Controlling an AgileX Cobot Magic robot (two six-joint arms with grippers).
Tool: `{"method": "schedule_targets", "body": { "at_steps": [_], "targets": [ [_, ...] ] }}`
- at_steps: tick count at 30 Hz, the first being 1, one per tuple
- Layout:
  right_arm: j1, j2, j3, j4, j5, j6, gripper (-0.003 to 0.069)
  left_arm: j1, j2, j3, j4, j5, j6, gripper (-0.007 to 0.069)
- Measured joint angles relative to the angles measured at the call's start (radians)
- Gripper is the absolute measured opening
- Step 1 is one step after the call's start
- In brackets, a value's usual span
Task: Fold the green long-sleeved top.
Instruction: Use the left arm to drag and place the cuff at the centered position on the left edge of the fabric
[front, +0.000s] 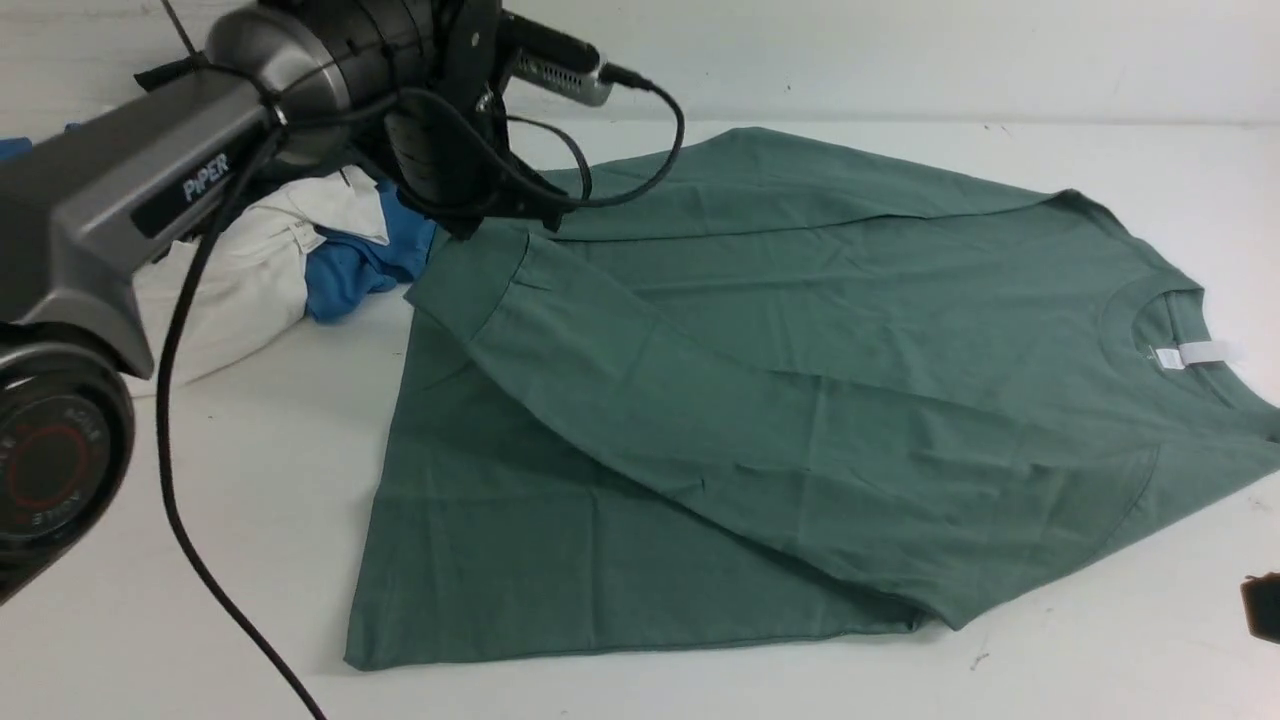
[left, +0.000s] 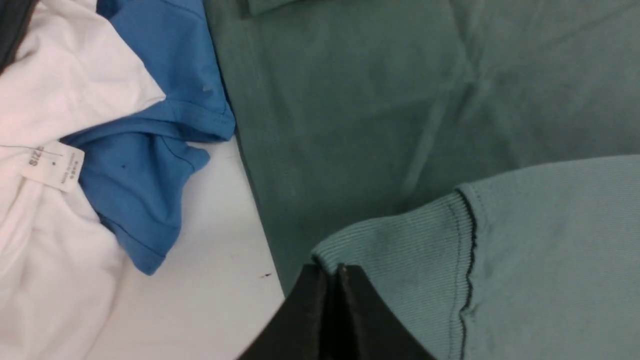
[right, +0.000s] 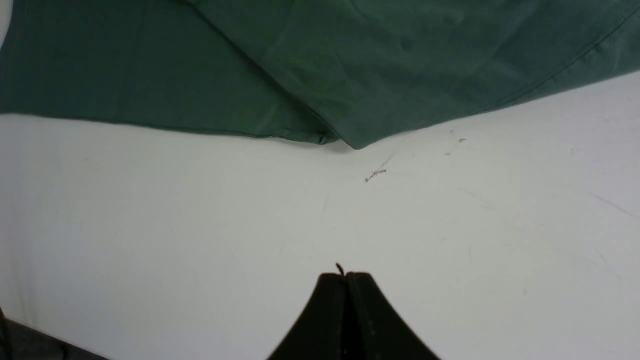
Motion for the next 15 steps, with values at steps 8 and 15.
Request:
{"method": "schedule_targets", "body": {
  "at_steps": [8, 15],
  "targets": [
    [0.0, 0.0, 0.0, 0.0, 0.0, 0.0, -0.0011, 0.001, 0.063, -0.002, 0.041, -0.009, -0.001, -0.0001],
    [0.0, 0.0, 0.0, 0.001, -0.001, 0.0, -0.0011, 0.001, 0.091, -0.002, 0.074, -0.023, -0.008, 0.0095]
  ]
}}
